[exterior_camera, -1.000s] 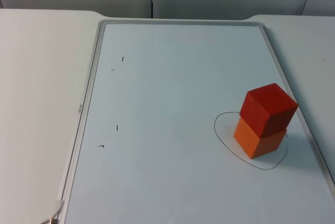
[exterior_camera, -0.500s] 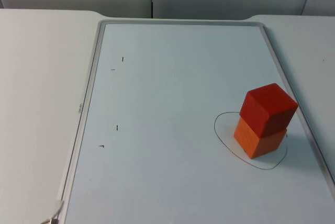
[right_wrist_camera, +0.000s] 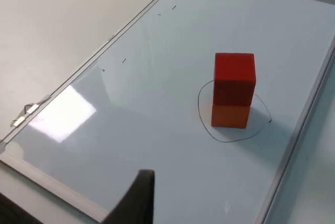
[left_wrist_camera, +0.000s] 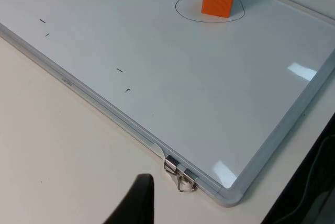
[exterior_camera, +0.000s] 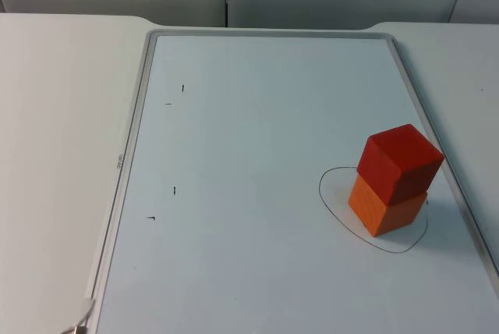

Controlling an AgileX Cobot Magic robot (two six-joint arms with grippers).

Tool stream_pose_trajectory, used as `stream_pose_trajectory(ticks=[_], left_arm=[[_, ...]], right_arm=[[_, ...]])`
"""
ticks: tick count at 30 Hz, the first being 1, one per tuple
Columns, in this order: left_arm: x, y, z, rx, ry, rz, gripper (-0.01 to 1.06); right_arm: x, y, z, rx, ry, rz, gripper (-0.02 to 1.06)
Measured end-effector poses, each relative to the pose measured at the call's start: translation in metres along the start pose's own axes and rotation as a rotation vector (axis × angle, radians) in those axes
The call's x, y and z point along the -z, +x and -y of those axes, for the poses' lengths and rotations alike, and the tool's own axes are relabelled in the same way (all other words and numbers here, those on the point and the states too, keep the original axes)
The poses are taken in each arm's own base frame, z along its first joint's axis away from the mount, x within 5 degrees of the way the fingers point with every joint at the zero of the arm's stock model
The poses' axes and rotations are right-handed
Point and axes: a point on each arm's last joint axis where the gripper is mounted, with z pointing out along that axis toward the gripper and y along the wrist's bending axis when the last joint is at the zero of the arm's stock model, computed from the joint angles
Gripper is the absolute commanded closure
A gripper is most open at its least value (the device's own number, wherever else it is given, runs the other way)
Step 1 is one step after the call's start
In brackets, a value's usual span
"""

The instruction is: Pick up one cube with the left hand and another cube with the right hand. First place the cube in the right hand at the target position, then stack the cube in the left hand on top.

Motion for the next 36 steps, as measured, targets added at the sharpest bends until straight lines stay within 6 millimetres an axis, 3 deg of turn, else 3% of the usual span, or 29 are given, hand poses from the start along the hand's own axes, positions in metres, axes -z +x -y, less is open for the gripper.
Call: stream_pose_trajectory(ticks=[36], left_arm=[[0.0,0.0,0.0,0.0,0.0,0.0,0.0]], right_arm=[[0.0,0.0,0.0,-0.007,0.0,0.0,0.0]])
